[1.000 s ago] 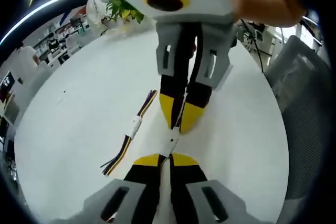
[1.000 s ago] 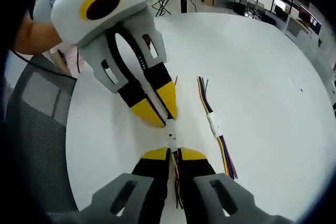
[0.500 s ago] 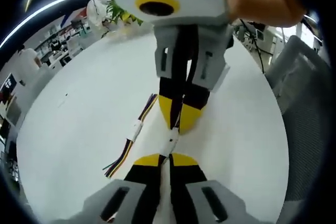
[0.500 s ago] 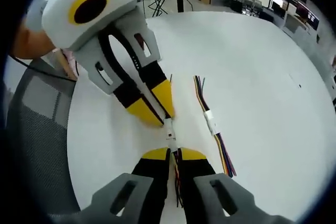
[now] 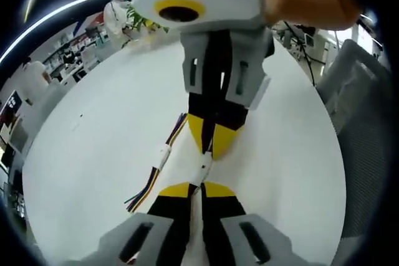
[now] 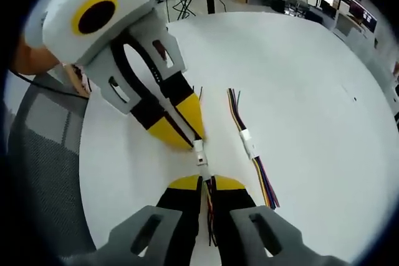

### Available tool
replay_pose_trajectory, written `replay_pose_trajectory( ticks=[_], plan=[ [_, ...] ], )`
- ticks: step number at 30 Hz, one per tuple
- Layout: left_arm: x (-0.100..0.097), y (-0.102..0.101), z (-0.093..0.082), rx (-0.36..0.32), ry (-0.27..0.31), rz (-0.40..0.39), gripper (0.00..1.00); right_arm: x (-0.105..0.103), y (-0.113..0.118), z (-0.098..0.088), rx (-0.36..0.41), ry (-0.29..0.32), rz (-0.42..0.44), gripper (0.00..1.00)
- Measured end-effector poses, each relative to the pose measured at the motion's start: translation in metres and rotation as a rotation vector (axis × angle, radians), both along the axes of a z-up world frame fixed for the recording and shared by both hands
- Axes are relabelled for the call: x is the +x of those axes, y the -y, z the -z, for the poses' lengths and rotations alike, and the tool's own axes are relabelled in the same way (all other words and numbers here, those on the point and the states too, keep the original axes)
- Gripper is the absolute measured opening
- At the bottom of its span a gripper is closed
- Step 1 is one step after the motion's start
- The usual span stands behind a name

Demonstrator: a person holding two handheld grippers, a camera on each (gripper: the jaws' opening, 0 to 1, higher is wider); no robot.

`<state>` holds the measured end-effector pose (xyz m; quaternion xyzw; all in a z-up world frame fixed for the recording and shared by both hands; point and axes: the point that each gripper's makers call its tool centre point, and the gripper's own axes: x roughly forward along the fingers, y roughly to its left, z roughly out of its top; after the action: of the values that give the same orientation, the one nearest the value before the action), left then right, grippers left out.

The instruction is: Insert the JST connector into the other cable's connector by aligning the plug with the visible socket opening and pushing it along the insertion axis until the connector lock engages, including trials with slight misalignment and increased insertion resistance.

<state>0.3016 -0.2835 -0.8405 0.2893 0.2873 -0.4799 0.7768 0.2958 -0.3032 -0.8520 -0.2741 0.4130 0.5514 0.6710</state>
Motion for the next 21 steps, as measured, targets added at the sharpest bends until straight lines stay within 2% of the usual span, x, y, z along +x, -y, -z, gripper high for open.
replay_pose_trajectory(
  ticks=[14, 17, 21],
  plan=[
    [0.0005, 0.0003, 0.0003, 0.017, 0.014, -0.021, 0.0, 0.0019, 0.0001, 0.0, 0.008, 0.012, 0.014, 0.03],
    [0.0004, -0.0014, 0.0031, 0.024, 0.01, -0.024, 0.0, 0.0014, -0.001, 0.0013, 0.039, 0.004, 0.024, 0.03],
    [0.0008, -0.0029, 0.004, 0.001, -0.01, -0.041, 0.0, -0.0019, -0.0014, 0.0029, 0.099, 0.004, 0.024, 0.04]
  ],
)
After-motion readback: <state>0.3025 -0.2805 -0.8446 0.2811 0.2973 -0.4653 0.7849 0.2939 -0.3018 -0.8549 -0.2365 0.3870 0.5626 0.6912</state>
